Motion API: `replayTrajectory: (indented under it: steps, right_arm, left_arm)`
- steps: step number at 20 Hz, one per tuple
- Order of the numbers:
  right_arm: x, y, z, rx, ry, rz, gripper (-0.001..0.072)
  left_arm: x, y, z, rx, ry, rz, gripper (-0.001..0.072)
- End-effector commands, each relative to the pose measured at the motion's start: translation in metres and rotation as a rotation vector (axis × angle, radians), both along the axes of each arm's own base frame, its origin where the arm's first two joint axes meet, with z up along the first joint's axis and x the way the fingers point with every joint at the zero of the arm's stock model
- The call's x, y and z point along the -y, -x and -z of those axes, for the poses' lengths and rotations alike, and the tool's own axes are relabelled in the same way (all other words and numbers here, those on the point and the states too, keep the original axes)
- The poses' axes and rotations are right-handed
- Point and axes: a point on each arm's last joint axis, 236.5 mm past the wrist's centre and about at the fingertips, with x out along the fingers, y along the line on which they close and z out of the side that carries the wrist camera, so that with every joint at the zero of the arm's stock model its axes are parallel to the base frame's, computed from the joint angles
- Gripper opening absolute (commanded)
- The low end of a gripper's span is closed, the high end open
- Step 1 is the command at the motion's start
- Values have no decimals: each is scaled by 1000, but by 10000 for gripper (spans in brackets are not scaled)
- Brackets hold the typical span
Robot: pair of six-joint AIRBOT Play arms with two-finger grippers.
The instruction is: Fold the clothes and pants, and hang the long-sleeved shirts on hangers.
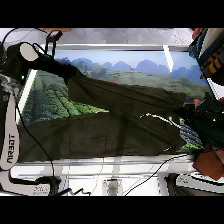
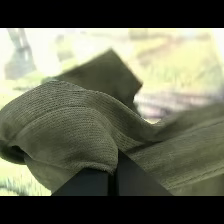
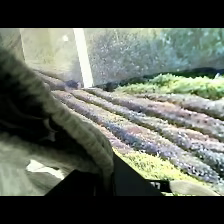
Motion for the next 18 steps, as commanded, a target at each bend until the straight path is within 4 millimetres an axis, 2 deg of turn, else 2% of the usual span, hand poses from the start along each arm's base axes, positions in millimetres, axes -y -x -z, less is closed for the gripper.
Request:
replayTrajectory:
  steps: [1, 3, 5, 6, 7, 9, 11, 13, 14, 15, 16, 18]
  right_arm:
    - [1, 4, 3, -15, 18, -14, 40]
    - [1, 5, 4, -17, 21, -16, 40]
    - [1, 5, 4, -17, 20, -15, 39]
    - [1, 5, 4, -17, 20, -16, 39]
    - [1, 5, 4, -17, 20, -16, 39]
    - [1, 5, 4, -18, 20, -16, 39]
    - [1, 5, 4, -17, 20, -16, 40]
    - [1, 5, 4, -17, 20, -15, 39]
    - [1, 5, 4, -17, 20, -15, 40]
    - [1, 5, 4, -17, 20, -16, 39]
    - [1, 5, 4, -18, 20, -16, 39]
    - [1, 5, 4, -18, 19, -17, 39]
  left_arm:
    - [44, -3, -60, 192, 117, 39, 24]
    - [87, 9, -89, 259, 215, 102, 24]
    - [131, 24, -99, 296, 245, 186, 24]
    - [144, 29, -99, 341, 185, 250, 24]
    - [147, 30, -97, 391, 92, 294, 24]
    - [120, 16, -96, 472, -119, 262, 24]
    - [79, 2, -115, 548, -266, 162, 24]
    - [58, 2, -147, 637, -302, 111, 24]
    - [57, 5, -160, 674, -289, 104, 23]
    - [59, 8, -165, 684, -274, 105, 24]
    - [68, 14, -165, 676, -239, 121, 24]
    - [99, 29, -148, 566, -92, 143, 24]
